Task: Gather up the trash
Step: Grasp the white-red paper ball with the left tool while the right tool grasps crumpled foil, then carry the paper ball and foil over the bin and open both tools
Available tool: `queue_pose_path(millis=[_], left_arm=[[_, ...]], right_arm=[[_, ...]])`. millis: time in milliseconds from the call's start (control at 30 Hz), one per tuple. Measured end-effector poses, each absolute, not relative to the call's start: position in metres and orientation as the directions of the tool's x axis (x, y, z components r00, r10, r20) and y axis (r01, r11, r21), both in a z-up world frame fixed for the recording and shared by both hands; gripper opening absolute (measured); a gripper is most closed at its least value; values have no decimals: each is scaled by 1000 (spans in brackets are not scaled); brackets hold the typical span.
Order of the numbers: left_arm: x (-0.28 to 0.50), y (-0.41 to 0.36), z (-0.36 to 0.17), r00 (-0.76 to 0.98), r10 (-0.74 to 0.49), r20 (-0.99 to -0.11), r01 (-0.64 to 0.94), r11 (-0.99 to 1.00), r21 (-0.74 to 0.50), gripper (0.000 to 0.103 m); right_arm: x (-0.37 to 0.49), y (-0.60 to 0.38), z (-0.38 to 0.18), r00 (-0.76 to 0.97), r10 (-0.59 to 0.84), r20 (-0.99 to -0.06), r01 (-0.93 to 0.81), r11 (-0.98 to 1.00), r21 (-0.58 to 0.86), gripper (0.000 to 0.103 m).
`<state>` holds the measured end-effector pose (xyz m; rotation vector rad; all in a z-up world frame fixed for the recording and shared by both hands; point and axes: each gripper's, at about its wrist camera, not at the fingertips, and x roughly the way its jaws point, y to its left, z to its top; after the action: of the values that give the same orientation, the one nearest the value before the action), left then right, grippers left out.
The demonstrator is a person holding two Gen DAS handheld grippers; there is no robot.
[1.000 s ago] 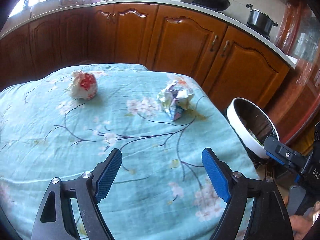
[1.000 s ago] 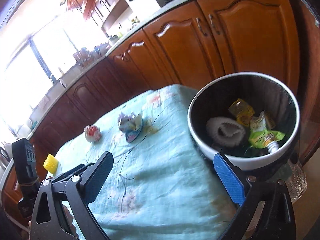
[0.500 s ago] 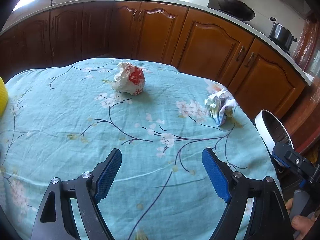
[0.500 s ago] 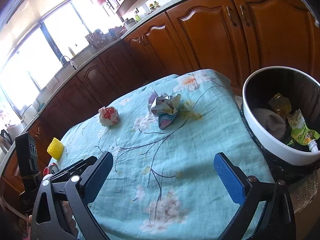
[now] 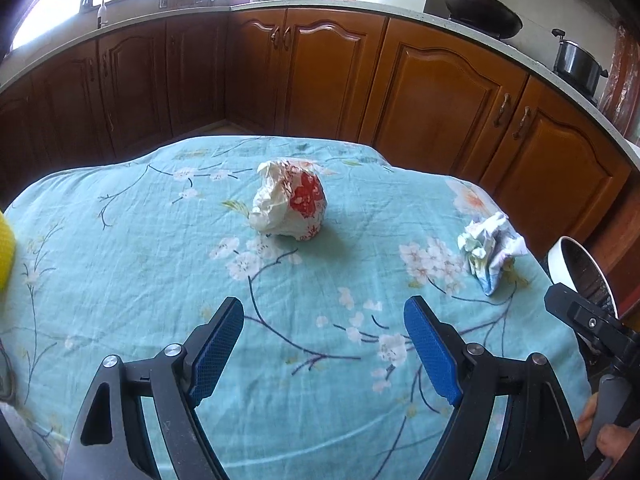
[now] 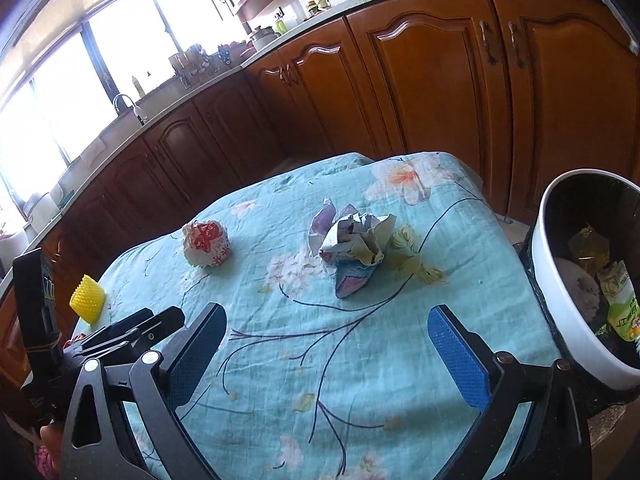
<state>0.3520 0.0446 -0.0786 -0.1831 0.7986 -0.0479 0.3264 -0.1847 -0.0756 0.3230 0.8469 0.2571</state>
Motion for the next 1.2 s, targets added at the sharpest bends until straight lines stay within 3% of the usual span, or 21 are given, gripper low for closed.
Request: queue_pose_path(millis=[467,500,533,567,600,633,700,1200], left_arm=[[452,63,-102,708,-50,-705,-81,985,-151,81],[455,63,-105,704,-58,-708,-76,985,-156,77],[459,62,-109,696,-74,-714,-66,984,-167,63],[463,62,-113,683,-95,-725,-54,982,-180,45],[465,61,-116,671,-110,-733,-45,981,-188,43],[465,60,-117,674,-110,-730,-42,982,-186,41],[464,59,-114,680,-121,-723,-25,982,-188,35],[381,-9,-96,653,-291,-699,154,955,-254,33]], right_arm=[[387,-184,-97,595,330,-733,-44,924,380,97],[389,-184,-100,587,332,-739,-40,923,383,90],[392,-186,-105,579,335,-744,-35,921,388,86],[393,-187,-108,570,340,-748,-31,918,394,72],[393,-188,-111,562,345,-752,-28,916,400,56],[391,-190,-113,560,344,-754,-22,916,401,48],[386,-194,-111,576,349,-739,-26,911,411,41],[320,-230,-84,608,370,-703,-41,899,437,38]])
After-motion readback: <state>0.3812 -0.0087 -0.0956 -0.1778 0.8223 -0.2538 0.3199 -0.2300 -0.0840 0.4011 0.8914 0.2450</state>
